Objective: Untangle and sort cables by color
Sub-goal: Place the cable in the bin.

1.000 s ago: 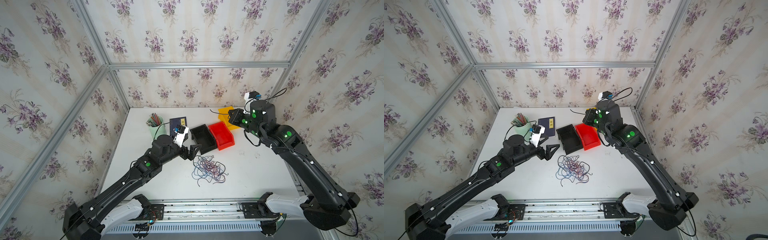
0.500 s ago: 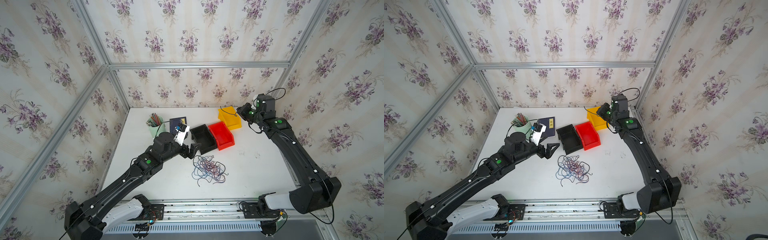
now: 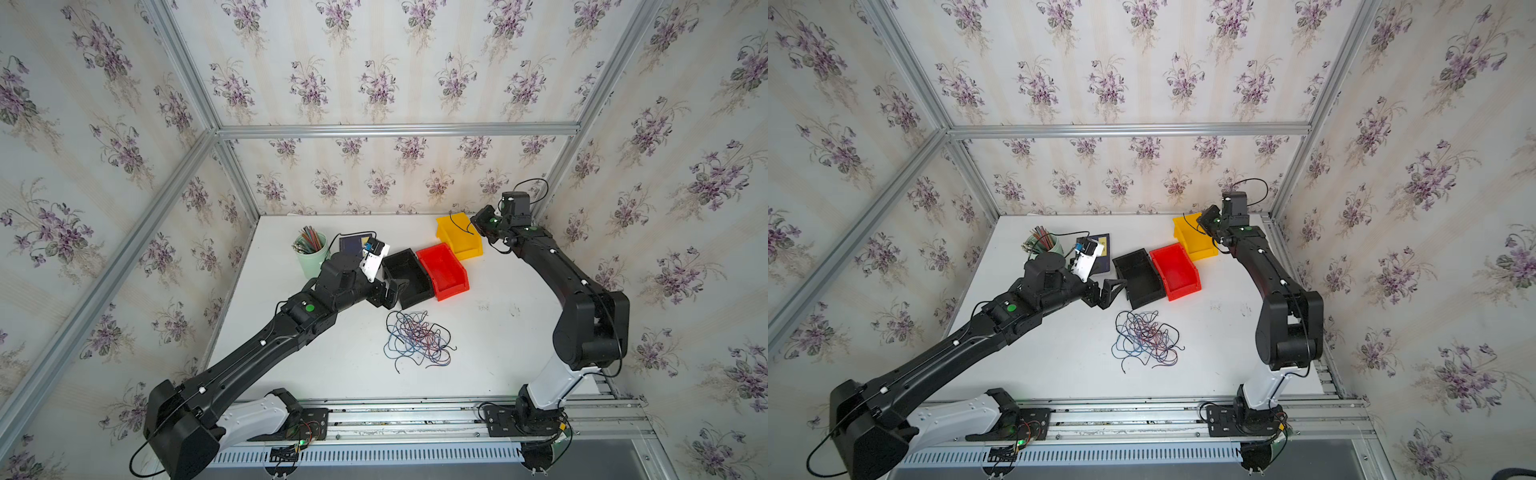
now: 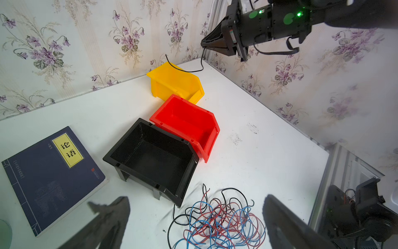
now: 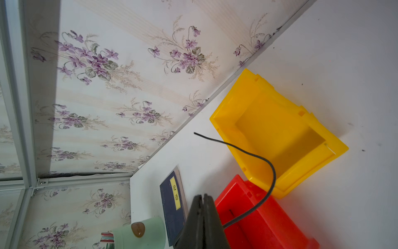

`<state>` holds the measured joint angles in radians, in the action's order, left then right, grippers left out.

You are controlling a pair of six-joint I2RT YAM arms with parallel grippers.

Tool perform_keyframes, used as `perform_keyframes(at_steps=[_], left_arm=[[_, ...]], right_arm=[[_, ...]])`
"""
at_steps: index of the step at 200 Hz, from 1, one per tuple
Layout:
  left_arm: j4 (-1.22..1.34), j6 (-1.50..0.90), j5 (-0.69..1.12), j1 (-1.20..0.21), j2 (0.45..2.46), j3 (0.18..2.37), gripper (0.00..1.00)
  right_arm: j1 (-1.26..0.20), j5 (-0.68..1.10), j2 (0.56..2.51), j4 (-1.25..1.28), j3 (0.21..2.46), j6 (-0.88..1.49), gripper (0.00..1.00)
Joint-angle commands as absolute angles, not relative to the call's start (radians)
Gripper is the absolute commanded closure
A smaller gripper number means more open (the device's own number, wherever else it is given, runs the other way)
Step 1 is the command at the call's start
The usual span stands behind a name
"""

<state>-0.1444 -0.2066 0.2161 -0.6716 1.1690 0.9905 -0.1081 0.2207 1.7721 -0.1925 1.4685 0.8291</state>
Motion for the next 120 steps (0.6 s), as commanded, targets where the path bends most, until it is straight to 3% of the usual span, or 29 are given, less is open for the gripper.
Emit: perform_keyframes(at_steps=[1, 120], left_arm=[[-0.157, -0.172, 0.227, -0.665, 1.193, 1.014, 0.01], [-0.168, -0.178, 0.218, -0.636, 1.308, 1.089, 0.01]], right_arm=[[-0.093, 0.237, 1.838, -0.135, 1.508, 0.815, 1.00], [-0.067, 0.288, 2.179, -0.139, 1.713, 0.815, 1.00]])
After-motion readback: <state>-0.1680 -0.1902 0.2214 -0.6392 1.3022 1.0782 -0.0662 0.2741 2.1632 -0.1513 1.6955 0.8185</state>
